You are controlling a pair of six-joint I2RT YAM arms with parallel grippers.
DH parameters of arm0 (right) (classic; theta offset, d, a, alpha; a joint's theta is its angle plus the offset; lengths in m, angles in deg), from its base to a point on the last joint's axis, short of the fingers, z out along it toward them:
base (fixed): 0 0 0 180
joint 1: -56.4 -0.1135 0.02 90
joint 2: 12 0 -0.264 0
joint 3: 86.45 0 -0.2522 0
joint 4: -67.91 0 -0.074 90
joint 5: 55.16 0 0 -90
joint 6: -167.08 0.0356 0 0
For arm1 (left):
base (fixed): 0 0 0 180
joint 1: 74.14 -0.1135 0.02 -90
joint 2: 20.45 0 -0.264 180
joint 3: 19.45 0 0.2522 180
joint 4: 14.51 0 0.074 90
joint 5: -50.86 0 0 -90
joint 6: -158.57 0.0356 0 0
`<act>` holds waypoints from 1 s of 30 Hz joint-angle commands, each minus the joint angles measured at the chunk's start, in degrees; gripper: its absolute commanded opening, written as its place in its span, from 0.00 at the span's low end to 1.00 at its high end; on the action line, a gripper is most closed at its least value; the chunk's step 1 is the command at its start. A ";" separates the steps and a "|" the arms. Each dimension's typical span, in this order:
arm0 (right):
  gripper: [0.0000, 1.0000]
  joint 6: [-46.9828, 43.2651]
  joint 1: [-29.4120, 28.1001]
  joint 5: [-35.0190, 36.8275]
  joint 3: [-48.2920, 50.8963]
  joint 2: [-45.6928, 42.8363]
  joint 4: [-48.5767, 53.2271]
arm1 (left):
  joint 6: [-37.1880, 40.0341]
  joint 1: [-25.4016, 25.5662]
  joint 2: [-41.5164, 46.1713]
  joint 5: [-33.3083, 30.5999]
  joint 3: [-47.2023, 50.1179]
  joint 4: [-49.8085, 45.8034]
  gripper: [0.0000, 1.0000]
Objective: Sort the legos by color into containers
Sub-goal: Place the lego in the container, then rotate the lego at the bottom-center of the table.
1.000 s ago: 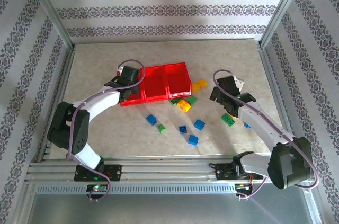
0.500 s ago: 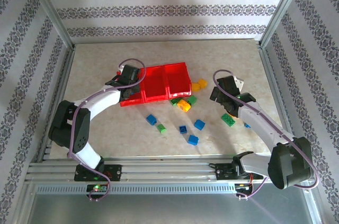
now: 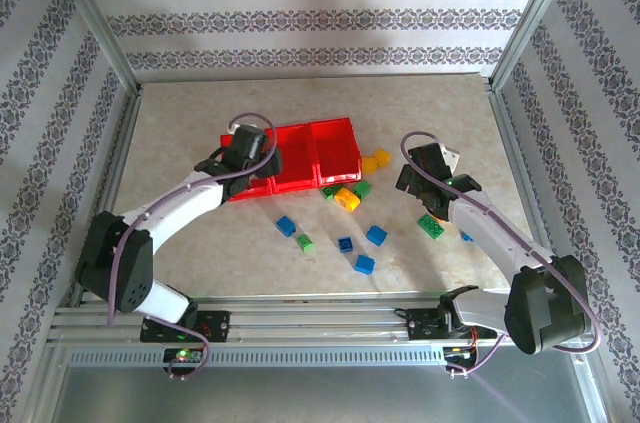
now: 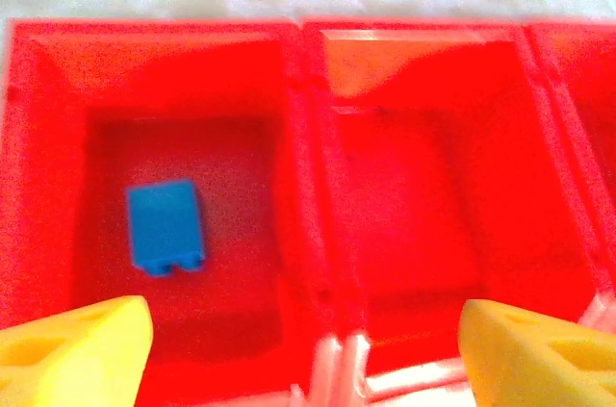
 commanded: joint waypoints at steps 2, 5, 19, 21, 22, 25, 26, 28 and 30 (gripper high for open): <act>0.98 0.38 -0.68 1.92 0.06 0.23 -0.07 | -3.57 6.04 1.97 -1.04 3.32 -6.49 1.00; 0.98 0.50 -0.69 1.83 0.24 0.34 -0.07 | -4.98 9.32 2.11 -2.06 4.89 -7.72 1.00; 0.98 0.38 -0.56 2.01 -0.07 0.50 0.10 | -8.32 14.30 -4.21 0.91 6.82 -11.67 1.00; 0.98 0.48 -0.50 1.99 -0.17 0.57 0.10 | -8.40 14.61 -4.80 1.33 7.23 -12.33 1.00; 0.98 0.56 -0.46 1.95 -0.11 0.60 0.10 | -8.32 14.73 -5.00 1.34 7.38 -12.68 1.00; 0.98 0.69 -0.44 1.79 -0.01 0.67 0.02 | -8.14 14.74 -5.37 0.74 7.76 -13.73 1.00; 0.98 0.69 -0.45 1.74 -0.02 0.74 0.01 | -8.14 14.74 -5.30 0.33 7.93 -14.15 1.00; 0.98 0.69 -0.44 1.65 -0.02 0.86 0.01 | -8.19 14.74 -5.13 -0.01 8.26 -14.91 1.00; 0.98 0.53 -0.43 1.53 -0.19 0.87 0.10 | -8.07 14.74 -4.60 -0.44 8.81 -16.15 1.00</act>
